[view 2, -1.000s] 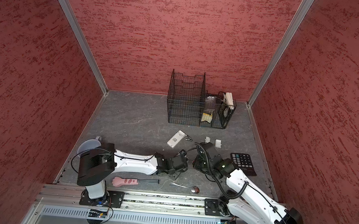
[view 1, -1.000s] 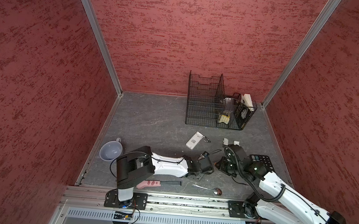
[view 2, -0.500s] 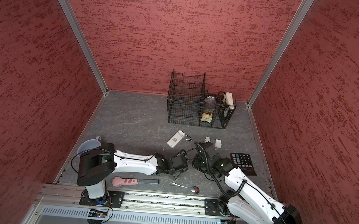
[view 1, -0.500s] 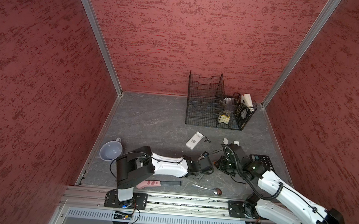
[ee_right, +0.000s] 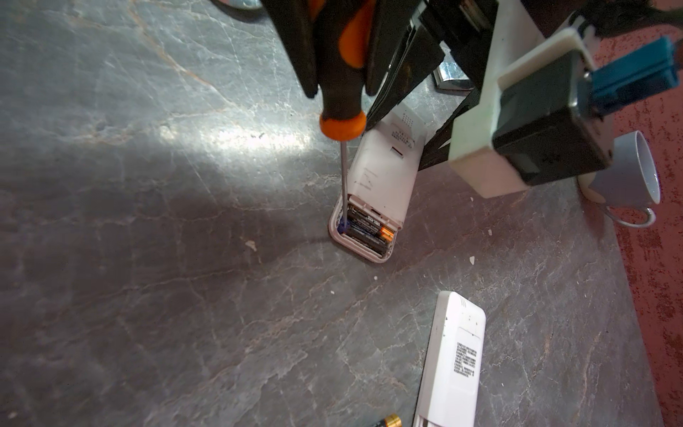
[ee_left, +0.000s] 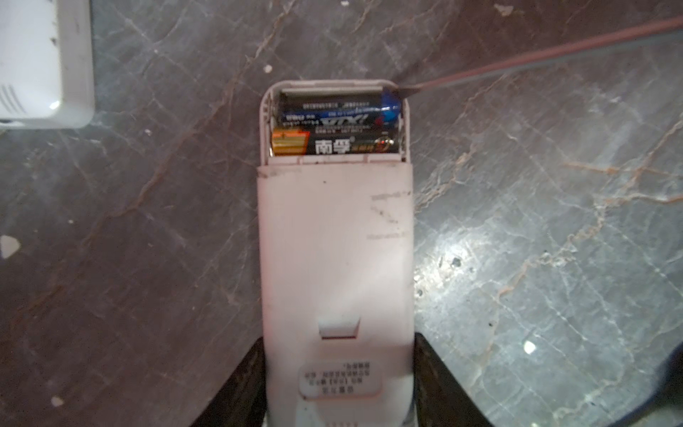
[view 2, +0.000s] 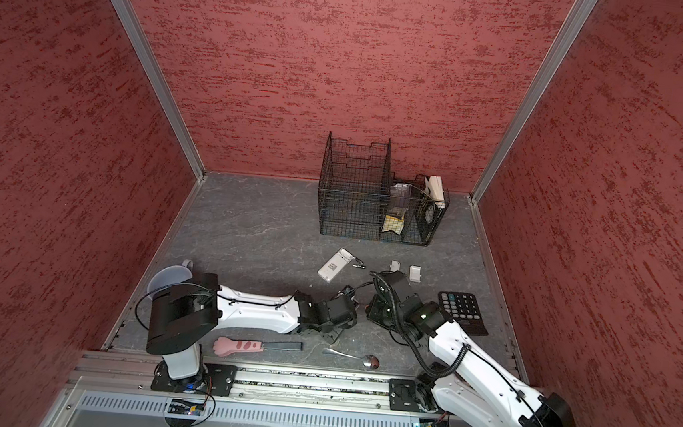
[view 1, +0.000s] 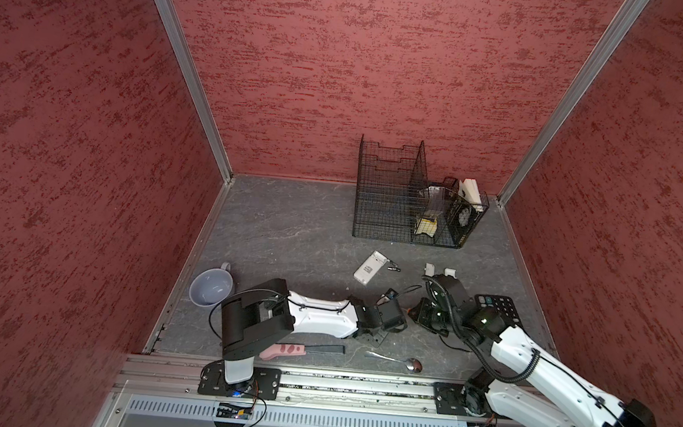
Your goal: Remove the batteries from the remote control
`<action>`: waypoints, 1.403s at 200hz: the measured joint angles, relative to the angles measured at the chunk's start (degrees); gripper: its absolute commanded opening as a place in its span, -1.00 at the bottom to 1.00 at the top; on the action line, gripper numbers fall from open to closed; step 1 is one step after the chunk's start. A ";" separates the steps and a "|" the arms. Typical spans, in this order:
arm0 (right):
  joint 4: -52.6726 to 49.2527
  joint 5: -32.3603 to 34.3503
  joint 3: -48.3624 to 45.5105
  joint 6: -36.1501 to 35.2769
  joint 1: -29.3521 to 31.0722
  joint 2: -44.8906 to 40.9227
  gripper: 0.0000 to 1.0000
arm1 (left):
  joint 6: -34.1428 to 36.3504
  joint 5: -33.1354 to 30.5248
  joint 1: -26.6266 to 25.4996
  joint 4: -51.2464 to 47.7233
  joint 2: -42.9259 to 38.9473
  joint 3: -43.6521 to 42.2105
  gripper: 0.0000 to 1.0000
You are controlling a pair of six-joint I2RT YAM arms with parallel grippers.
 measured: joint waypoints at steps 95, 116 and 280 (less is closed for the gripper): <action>0.46 0.02 -0.81 0.28 -0.11 -0.76 -1.00 | -0.02 0.00 -0.02 0.00 0.00 0.00 -0.31; 0.35 -0.02 -0.81 0.37 -0.11 -0.96 -1.00 | 0.00 0.00 -0.02 0.00 0.00 0.00 -0.31; 0.22 -0.79 -1.20 0.85 -0.11 -2.27 -1.00 | -0.04 -0.04 -0.07 -0.04 0.26 0.04 -0.31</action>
